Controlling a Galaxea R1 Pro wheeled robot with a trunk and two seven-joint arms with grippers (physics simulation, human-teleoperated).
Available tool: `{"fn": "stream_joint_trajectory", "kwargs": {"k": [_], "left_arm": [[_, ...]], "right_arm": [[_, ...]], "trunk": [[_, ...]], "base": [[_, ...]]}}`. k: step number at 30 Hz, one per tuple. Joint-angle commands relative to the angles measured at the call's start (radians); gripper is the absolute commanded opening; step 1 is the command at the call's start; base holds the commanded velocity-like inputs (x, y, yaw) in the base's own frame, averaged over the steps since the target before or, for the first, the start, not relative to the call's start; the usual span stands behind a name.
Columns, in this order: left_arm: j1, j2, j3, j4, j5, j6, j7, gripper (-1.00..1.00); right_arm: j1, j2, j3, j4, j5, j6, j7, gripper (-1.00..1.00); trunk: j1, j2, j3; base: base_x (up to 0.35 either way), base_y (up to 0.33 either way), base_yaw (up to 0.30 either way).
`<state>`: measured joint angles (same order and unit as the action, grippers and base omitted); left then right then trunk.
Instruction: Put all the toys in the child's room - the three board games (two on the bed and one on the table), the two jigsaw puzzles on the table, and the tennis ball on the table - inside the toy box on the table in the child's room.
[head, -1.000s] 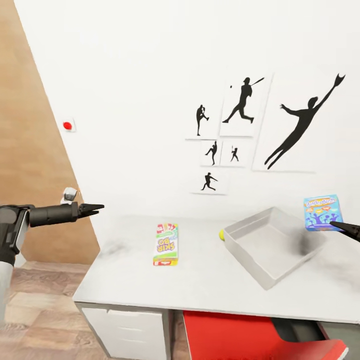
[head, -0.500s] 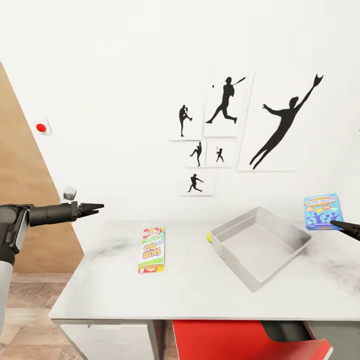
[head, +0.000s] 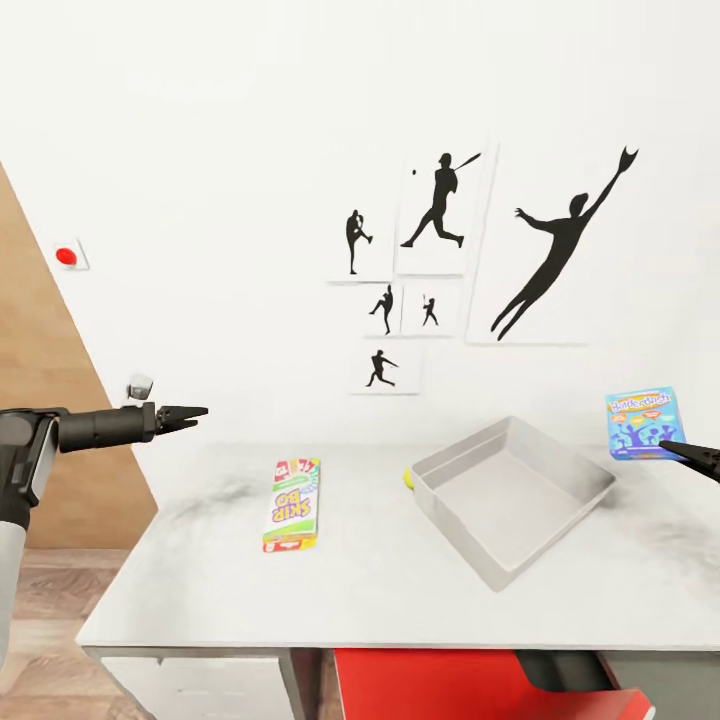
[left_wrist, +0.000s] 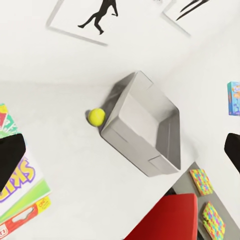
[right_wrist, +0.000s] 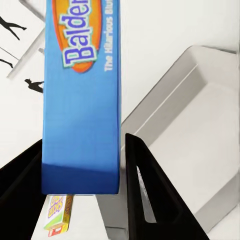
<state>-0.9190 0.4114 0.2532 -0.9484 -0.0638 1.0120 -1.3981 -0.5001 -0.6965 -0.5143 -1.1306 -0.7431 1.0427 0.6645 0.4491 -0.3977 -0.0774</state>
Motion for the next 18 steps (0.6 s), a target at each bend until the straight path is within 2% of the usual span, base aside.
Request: {"fn": "stream_joint_trajectory", "kwargs": {"k": [1, 11, 18], "left_arm": [[-0.001, 0.0, 0.001, -0.001, -0.007, 0.011, -0.007, 1.0], [-0.001, -0.003, 0.001, 0.0, -0.007, 0.013, -0.007, 1.0], [-0.001, -0.003, 0.001, -0.001, -0.007, 0.013, -0.006, 1.0]], "right_arm": [[-0.001, 0.0, -0.001, 0.0, 0.005, 0.005, 0.007, -1.0], [-0.001, 0.0, 0.0, 0.001, 0.005, 0.005, 0.007, -1.0], [-0.001, 0.0, 0.0, 0.0, 0.005, 0.005, 0.007, -1.0]], "trunk": [[0.001, -0.002, -0.002], [0.001, -0.002, -0.002], [0.001, -0.002, -0.002]], "base": [[0.146, -0.138, 0.0], [0.155, -0.065, 0.0], [0.048, -0.029, 0.0]]}}
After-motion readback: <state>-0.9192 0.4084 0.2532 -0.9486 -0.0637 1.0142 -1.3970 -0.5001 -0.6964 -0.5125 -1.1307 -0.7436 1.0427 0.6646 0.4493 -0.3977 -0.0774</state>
